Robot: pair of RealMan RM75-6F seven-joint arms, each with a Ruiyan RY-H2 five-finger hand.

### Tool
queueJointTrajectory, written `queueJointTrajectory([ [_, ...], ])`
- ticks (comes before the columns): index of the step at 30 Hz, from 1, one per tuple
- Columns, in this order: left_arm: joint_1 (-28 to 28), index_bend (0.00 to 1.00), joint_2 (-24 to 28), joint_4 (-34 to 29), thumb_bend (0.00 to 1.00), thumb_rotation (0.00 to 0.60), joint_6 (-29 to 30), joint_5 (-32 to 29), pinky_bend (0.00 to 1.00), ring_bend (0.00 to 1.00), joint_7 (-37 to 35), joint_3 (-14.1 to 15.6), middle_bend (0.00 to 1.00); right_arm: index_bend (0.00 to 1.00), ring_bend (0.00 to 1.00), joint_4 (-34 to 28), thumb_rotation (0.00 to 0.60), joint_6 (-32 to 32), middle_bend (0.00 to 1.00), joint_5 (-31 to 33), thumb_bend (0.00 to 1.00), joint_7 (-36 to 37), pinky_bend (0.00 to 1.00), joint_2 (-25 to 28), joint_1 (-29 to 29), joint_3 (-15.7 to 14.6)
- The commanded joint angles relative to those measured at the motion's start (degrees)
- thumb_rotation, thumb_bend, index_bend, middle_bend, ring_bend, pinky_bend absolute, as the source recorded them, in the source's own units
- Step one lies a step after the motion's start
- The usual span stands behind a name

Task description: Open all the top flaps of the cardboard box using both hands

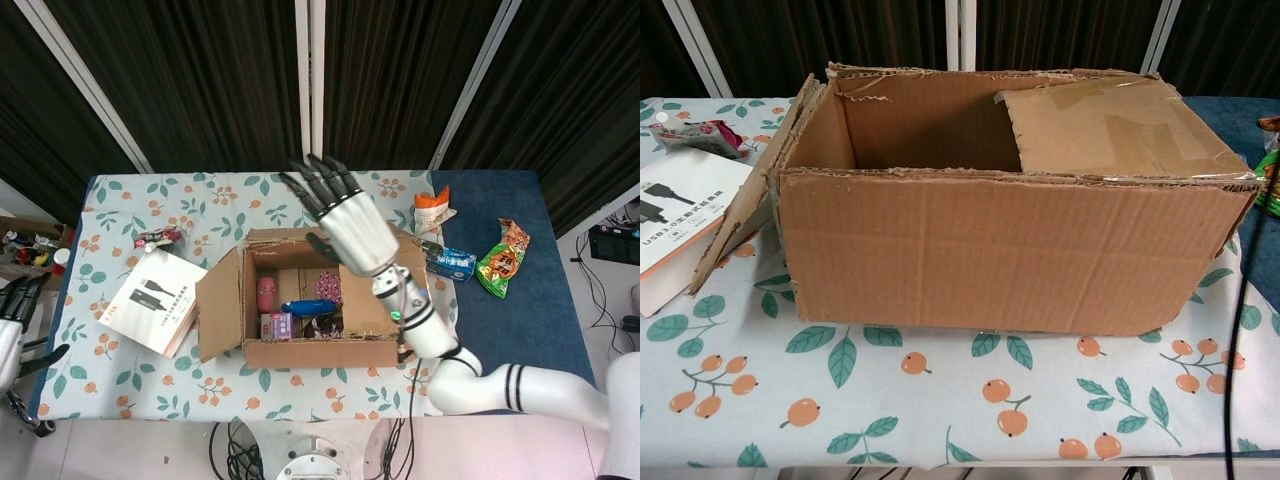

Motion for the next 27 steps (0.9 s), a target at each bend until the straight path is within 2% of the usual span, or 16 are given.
queueJointTrajectory([
  [1,-5.04,0.06,1.85,-4.73,0.00,0.600,-3.96,1.38,0.21,0.12,3.10,-3.00,0.14,0.00,0.00,-7.94,0.600,6.45,0.00,-2.67,0.17,4.78,0.00,13.67,-10.71,-1.50],
  [4,-9.59,0.06,2.43,-7.58,0.00,0.600,-8.50,1.02,0.21,0.12,4.72,-5.24,0.14,0.00,0.00,-9.97,0.600,10.65,0.00,-4.98,0.17,8.70,0.00,19.79,-17.00,-3.61],
  [8,-15.61,0.06,1.73,-10.10,0.00,0.600,-15.24,-0.56,0.21,0.12,6.33,-7.66,0.14,0.00,0.00,-9.76,0.600,16.92,0.00,-8.64,0.18,13.28,0.00,24.89,-25.18,-7.69],
  [13,-22.81,0.06,-1.78,-10.77,0.00,0.600,-22.50,-3.74,0.21,0.12,6.44,-10.35,0.14,0.00,0.00,-6.48,0.600,23.26,0.00,-11.95,0.18,18.97,0.00,27.35,-34.01,-13.27],
  [16,-26.78,0.06,-5.21,-9.51,0.00,0.600,-25.63,-5.90,0.21,0.12,6.12,-11.89,0.14,0.00,0.00,-3.97,0.600,26.58,0.00,-12.85,0.18,23.22,0.00,27.17,-38.01,-15.33],
  [20,-31.26,0.06,-10.75,-6.82,0.00,0.600,-28.11,-7.32,0.21,0.12,6.48,-12.88,0.14,0.00,0.00,-1.55,0.600,29.21,0.00,-12.97,0.18,28.46,0.00,26.75,-41.46,-16.57],
  [27,-36.99,0.06,-21.03,0.46,0.00,0.600,-29.95,-4.82,0.21,0.12,8.09,-10.88,0.14,0.00,0.00,1.11,0.600,30.25,0.00,-11.71,0.18,33.10,0.00,27.07,-43.91,-16.02],
])
